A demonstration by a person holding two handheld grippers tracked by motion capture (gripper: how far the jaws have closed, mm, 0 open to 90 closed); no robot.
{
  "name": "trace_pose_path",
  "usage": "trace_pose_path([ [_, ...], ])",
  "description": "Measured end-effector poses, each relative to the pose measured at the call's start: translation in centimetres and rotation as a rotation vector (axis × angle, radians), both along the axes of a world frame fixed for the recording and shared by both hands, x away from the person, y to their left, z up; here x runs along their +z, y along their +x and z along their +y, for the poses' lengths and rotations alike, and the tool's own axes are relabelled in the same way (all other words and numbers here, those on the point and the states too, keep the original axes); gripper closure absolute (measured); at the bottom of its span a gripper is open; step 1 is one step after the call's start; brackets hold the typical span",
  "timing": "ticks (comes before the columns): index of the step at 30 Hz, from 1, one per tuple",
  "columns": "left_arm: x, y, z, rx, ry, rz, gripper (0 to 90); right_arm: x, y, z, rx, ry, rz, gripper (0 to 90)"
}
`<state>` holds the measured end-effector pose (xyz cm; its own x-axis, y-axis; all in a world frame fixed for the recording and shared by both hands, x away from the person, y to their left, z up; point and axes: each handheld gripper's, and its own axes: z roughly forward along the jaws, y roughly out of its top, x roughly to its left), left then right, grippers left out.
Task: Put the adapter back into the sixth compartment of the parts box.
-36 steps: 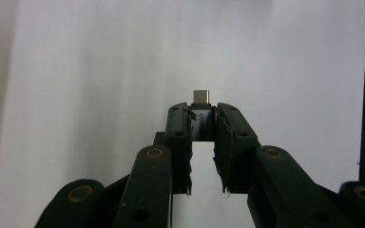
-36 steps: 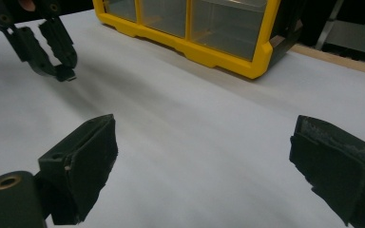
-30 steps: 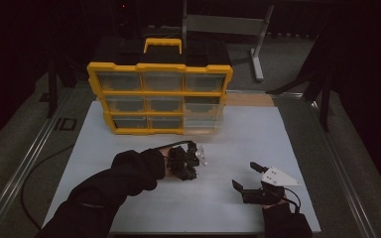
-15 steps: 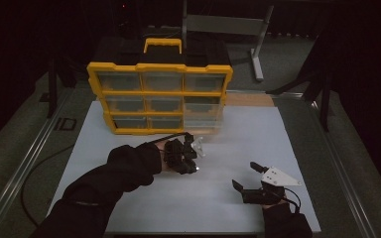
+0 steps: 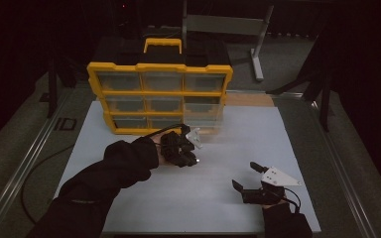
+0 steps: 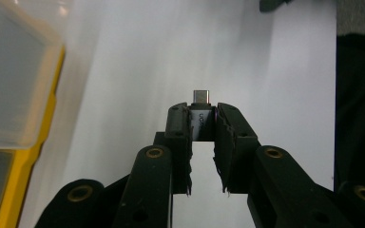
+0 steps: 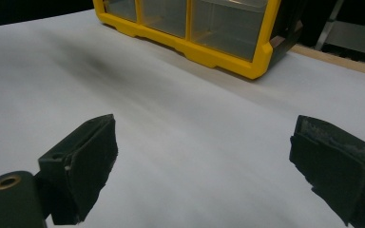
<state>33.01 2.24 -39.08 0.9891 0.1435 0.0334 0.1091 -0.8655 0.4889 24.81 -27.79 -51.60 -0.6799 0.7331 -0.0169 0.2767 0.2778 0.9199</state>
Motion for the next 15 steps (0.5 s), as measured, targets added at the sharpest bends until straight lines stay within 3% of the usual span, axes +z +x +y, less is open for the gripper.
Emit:
trace_pose_path([
  [15, 2.3, 0.8, 0.7, 0.044, -0.067, -0.034, 77.6, 0.0, 0.0, 0.0, 0.001, 0.000, 0.000, 8.4],
])
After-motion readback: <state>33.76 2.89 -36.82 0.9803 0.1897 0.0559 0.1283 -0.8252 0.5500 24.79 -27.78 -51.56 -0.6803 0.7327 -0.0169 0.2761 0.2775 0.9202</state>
